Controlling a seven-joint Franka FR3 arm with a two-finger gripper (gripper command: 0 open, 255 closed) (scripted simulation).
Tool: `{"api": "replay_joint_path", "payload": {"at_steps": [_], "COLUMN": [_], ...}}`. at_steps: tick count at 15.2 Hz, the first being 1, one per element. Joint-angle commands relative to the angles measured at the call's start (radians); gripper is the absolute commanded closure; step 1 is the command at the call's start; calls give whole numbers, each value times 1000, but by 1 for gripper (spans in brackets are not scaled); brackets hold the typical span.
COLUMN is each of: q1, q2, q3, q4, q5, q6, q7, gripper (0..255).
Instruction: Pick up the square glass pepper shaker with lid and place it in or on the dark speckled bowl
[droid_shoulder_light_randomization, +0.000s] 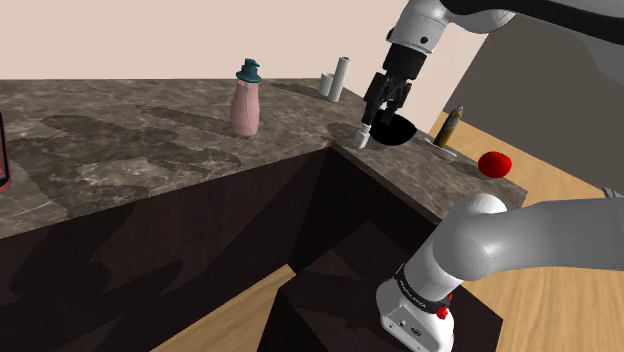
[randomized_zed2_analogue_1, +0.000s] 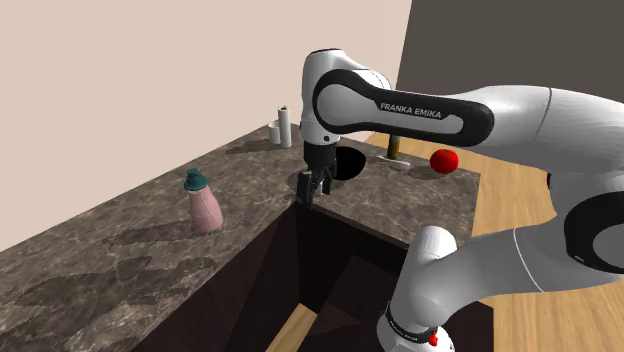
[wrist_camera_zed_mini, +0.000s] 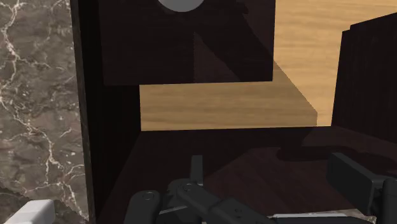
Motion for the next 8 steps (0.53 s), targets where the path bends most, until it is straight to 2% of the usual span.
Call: {"api": "replay_joint_path", "payload": {"at_steps": [1,8], "q1": [0,-38], "q2": [0,187], "q3": [0,-96], "q4": [0,49], "q5": [0,-100], "q6": [0,88], "q7": [0,-122], "gripper": [0,0]}}
